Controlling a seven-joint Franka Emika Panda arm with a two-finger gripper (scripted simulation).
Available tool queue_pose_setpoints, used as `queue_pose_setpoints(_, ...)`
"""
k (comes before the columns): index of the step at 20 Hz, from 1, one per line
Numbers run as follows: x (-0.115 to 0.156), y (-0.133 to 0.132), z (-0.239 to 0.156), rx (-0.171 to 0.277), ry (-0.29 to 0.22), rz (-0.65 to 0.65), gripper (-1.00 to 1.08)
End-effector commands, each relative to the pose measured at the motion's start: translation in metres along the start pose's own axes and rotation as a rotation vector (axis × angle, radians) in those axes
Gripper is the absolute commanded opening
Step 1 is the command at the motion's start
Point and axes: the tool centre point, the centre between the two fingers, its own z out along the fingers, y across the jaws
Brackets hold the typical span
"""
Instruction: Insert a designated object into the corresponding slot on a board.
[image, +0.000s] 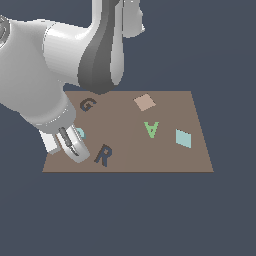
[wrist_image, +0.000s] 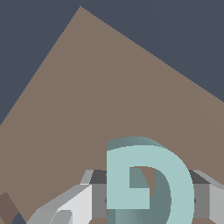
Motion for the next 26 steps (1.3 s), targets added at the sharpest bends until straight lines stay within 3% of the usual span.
queue_pose_setpoints(1, -0.010, 0.009, -0.001, 0.000, 0.000, -0.025, -1.00)
queue_pose_setpoints(14, -0.066, 0.070, -0.004, 0.000, 0.000, -0.177, -1.00)
queue_pose_setpoints(26, -0.087, 0.102, -0.005, 0.000, 0.000, -0.248, -1.00)
